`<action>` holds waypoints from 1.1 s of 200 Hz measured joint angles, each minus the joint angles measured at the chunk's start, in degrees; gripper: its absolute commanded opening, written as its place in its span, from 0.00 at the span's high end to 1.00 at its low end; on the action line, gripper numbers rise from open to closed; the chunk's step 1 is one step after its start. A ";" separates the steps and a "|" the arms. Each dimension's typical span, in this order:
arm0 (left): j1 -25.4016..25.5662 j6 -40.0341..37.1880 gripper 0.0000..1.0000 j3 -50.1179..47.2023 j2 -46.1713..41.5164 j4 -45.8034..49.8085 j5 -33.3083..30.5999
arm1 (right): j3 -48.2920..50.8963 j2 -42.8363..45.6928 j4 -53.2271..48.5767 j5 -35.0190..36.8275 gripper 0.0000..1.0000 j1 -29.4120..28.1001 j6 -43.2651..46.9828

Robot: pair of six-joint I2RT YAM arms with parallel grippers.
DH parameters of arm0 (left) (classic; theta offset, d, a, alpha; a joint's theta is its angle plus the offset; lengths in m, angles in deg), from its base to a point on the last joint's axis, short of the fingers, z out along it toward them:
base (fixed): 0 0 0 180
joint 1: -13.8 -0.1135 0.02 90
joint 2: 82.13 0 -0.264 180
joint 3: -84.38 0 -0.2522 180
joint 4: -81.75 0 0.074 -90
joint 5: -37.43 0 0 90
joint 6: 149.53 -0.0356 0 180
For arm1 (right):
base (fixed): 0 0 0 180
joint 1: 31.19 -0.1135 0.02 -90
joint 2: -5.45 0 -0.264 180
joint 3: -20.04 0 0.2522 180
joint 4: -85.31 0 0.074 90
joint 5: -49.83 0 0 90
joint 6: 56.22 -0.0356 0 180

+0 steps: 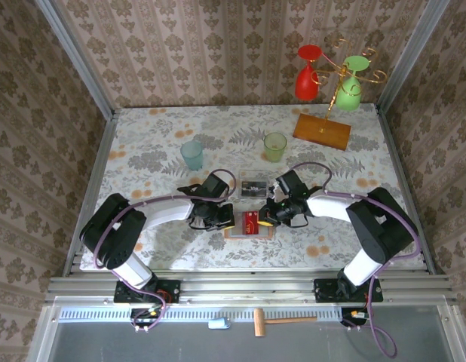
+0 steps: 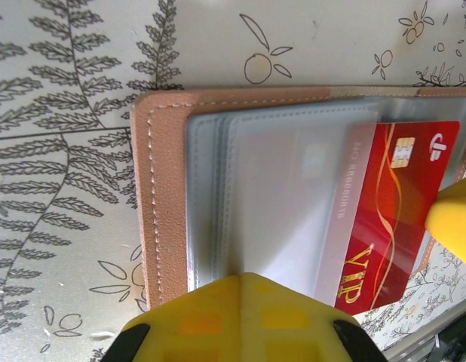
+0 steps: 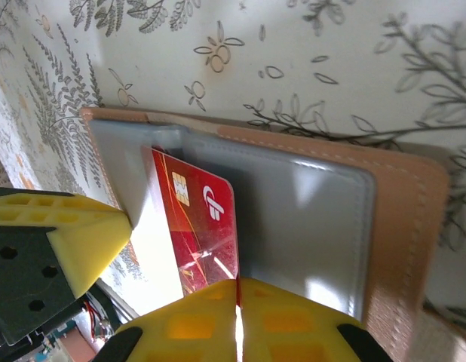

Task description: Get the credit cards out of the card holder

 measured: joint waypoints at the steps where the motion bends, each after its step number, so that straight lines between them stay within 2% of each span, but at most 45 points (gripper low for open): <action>1: 0.00 0.00 0.98 0.00 0.00 0.00 0.00 | 0.00 0.07 -0.13 0.11 0.92 0.02 0.02; 104: 0.00 0.00 0.98 0.00 0.00 -0.02 0.02 | -1.33 5.40 -9.86 4.13 0.93 0.90 4.02; 175: 0.00 0.02 0.98 0.00 0.00 -0.04 0.02 | -2.45 5.16 -9.57 4.28 0.92 -0.13 3.41; 220: 0.00 0.02 0.98 0.00 0.00 -0.17 0.02 | -3.58 4.20 -9.33 4.31 0.87 -1.18 2.51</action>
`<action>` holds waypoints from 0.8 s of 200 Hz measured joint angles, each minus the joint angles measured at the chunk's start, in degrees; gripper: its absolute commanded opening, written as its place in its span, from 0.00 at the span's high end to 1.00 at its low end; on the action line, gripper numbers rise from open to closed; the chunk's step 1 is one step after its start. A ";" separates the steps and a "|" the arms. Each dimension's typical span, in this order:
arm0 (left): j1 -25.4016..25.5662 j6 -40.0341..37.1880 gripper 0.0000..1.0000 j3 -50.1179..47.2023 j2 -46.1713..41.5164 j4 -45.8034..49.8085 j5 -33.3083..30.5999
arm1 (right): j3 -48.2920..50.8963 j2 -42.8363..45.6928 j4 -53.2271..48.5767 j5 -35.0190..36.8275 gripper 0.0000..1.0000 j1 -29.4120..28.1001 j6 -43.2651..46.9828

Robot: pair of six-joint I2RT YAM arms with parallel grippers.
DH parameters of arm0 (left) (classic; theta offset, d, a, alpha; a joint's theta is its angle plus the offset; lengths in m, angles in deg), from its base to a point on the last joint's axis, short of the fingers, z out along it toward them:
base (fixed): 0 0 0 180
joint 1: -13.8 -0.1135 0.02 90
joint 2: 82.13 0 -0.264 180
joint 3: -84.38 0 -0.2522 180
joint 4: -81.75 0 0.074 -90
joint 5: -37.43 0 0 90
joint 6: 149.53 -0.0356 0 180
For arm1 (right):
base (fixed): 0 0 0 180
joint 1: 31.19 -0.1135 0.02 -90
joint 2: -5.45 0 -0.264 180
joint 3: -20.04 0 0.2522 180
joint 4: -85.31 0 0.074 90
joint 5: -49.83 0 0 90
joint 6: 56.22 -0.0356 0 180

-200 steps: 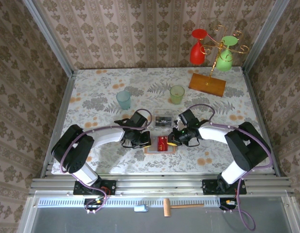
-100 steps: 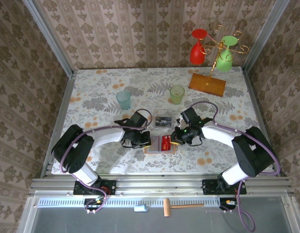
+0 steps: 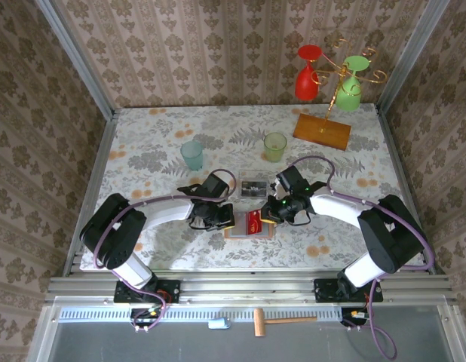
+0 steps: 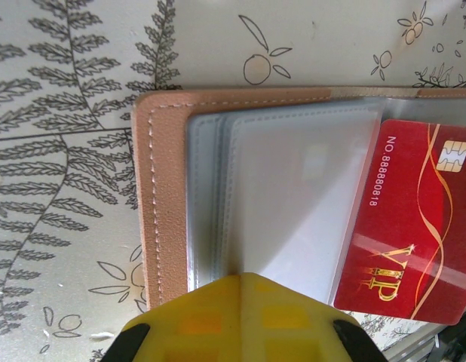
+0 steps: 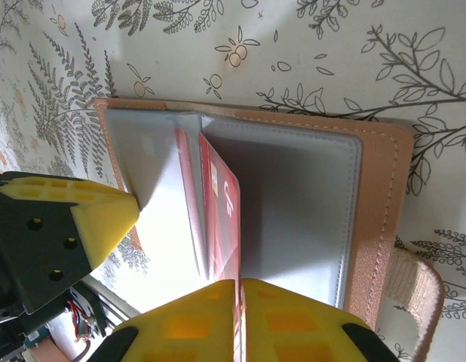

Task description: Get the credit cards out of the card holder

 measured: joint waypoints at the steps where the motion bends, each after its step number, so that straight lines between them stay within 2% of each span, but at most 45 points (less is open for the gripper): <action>1: 0.00 0.00 0.98 0.00 0.00 -0.02 0.00 | -0.02 0.00 0.00 0.00 0.87 0.00 -0.02; 77: 0.00 0.00 0.98 0.00 0.28 -0.72 0.22 | -0.31 -0.26 0.00 0.00 0.85 -0.90 -0.87; 160: 0.00 -0.02 0.97 0.00 0.31 -0.76 0.39 | -1.18 -0.37 -0.11 0.02 0.91 -1.03 -1.44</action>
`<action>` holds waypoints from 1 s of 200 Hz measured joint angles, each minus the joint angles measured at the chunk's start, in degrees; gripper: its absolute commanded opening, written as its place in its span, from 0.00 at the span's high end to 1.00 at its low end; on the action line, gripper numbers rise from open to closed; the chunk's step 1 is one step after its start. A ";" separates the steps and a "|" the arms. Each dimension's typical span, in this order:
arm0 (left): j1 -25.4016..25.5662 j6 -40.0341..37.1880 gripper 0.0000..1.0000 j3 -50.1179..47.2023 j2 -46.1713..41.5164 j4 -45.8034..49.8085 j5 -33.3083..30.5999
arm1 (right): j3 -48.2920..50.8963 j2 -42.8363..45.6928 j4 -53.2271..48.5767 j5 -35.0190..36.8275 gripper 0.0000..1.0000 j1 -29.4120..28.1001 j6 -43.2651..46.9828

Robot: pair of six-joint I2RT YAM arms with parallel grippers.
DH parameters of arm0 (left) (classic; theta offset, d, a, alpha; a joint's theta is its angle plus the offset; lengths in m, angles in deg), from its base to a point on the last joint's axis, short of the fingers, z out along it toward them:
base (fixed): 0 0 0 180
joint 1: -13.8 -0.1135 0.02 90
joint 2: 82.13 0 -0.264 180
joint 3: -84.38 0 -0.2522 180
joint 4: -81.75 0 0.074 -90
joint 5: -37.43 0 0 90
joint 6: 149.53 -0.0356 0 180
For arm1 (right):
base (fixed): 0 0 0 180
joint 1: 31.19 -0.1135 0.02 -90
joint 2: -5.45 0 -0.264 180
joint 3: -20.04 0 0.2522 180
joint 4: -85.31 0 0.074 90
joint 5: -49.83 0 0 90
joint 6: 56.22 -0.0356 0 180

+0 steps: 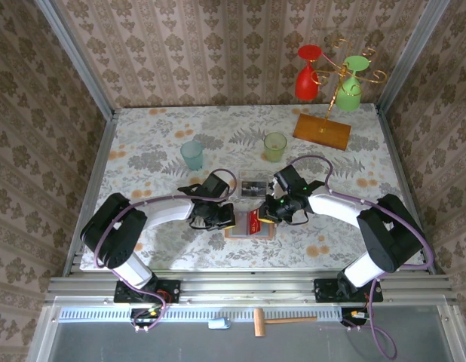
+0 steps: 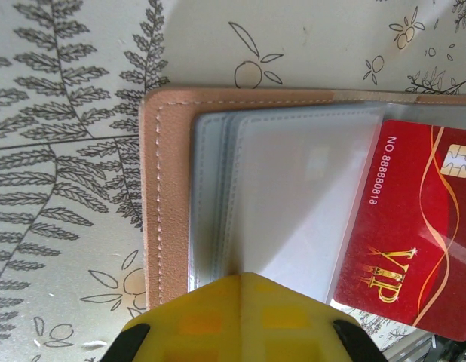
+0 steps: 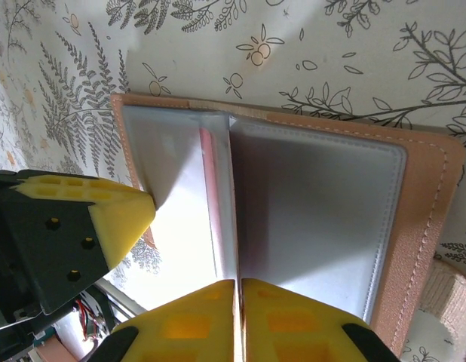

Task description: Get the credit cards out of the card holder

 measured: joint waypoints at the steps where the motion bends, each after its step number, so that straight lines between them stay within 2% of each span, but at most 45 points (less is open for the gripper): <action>1: 0.00 0.02 0.97 0.00 0.00 0.00 0.00 | -0.02 0.00 0.00 0.00 0.91 0.00 0.00; 125: -0.50 0.07 0.95 0.00 -1.05 1.33 -0.46 | -4.83 3.98 -8.20 3.72 0.96 -0.09 4.39; 200: -2.91 0.66 0.91 -1.75 -8.79 1.51 -1.99 | -10.56 4.22 -16.39 6.32 0.99 0.09 14.03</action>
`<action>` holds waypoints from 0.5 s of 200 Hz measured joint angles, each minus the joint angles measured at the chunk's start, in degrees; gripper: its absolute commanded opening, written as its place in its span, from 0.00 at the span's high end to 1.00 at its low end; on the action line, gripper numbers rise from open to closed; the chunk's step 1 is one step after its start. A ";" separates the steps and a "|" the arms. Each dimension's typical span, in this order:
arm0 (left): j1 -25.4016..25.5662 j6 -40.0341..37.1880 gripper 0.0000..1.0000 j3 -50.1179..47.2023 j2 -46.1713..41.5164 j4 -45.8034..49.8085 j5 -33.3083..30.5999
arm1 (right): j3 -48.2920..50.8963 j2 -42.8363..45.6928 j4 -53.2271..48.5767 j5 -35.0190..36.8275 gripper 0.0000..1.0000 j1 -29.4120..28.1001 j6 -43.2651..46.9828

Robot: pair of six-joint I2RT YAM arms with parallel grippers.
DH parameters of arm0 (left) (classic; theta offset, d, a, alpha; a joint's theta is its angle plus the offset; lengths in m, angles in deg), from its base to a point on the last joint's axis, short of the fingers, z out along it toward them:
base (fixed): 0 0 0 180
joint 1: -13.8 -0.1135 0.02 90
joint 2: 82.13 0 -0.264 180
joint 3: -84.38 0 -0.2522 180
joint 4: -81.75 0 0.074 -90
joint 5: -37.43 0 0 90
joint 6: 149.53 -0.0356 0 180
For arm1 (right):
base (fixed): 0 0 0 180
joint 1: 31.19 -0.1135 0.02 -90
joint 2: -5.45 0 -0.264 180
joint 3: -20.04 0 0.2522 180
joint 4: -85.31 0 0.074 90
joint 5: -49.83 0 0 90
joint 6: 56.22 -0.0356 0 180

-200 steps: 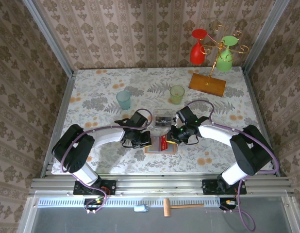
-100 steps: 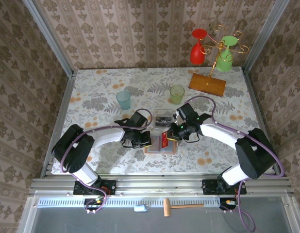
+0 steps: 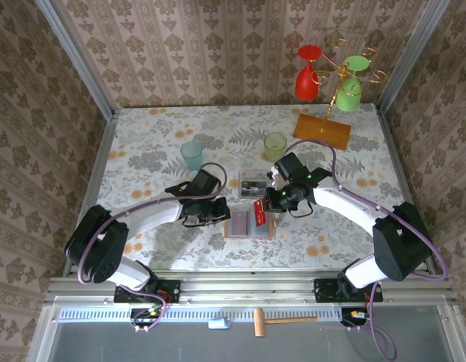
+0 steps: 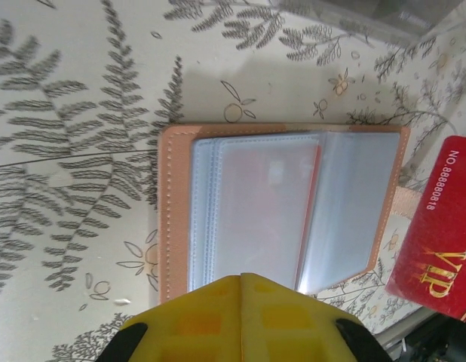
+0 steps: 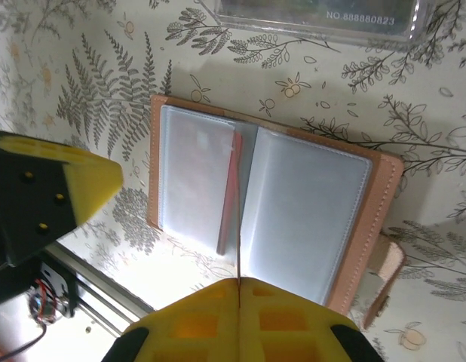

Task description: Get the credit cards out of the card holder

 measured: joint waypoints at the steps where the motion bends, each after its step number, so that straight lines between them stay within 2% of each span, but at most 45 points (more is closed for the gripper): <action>1: -0.04 0.02 0.91 -0.07 -0.09 -0.04 -0.02 | -0.09 0.02 -0.09 0.04 0.99 0.00 0.09; 63: -3.98 1.73 0.90 -5.73 -7.85 -2.43 -0.59 | -8.15 0.46 -8.76 3.85 1.00 0.15 14.88; 100: -5.53 2.25 0.90 -7.10 -10.12 -4.17 -0.57 | -15.93 -2.43 -15.04 7.74 1.00 0.48 25.88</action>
